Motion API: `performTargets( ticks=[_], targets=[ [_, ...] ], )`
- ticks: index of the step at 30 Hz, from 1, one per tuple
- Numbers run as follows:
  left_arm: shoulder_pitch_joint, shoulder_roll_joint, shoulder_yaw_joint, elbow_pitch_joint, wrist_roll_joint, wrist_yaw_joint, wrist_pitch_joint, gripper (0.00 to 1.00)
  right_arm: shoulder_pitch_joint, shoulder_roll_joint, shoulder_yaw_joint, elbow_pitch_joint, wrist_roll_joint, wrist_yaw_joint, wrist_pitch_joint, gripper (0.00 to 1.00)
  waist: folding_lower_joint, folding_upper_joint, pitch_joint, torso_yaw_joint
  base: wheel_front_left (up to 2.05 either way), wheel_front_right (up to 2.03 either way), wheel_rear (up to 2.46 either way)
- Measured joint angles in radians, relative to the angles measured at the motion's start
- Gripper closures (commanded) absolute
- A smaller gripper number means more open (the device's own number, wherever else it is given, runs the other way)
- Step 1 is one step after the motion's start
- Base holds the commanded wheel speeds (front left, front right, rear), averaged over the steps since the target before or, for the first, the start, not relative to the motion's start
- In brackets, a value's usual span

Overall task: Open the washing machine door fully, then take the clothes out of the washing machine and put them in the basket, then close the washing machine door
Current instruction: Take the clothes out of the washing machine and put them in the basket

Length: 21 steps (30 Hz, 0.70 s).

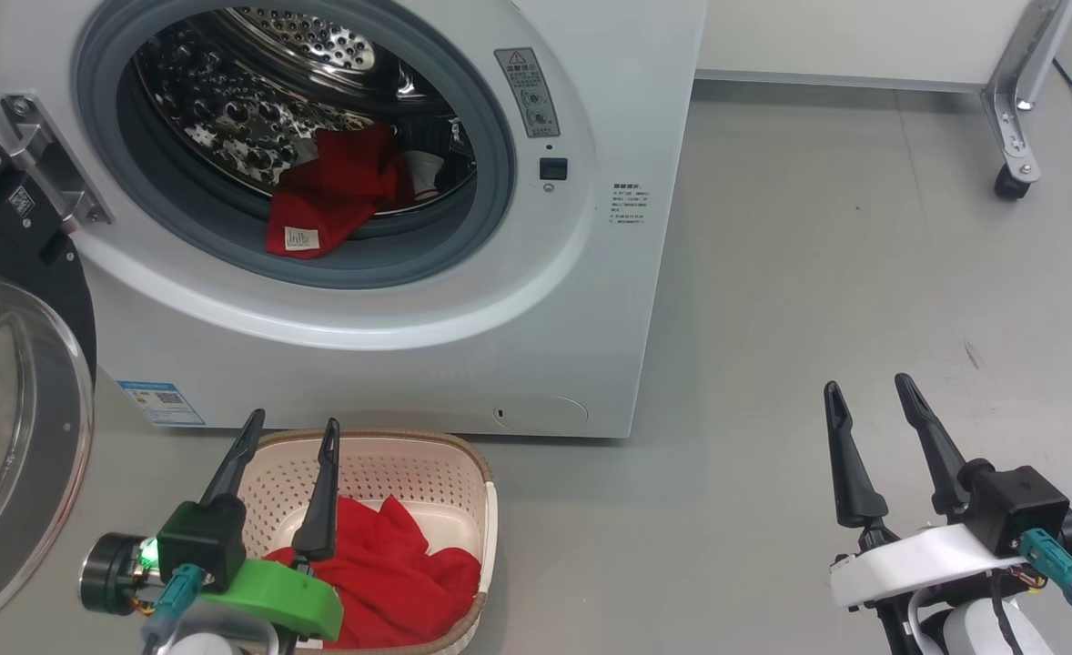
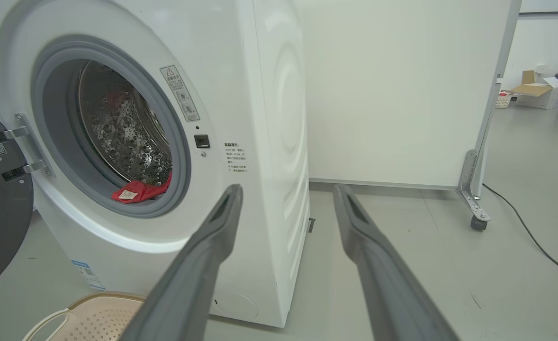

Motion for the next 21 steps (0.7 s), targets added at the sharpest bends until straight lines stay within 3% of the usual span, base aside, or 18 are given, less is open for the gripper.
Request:
performTargets(
  ticks=[21],
  targets=[
    [0.022, -0.006, 0.004, -0.029, 0.020, 0.000, 0.000, 0.00, 0.014, -0.003, 0.002, -0.008, 0.000, -0.001, 0.000, 0.00, 0.0000, 0.0000, 0.004, -0.002, 0.00, 0.00, 0.00]
  ],
)
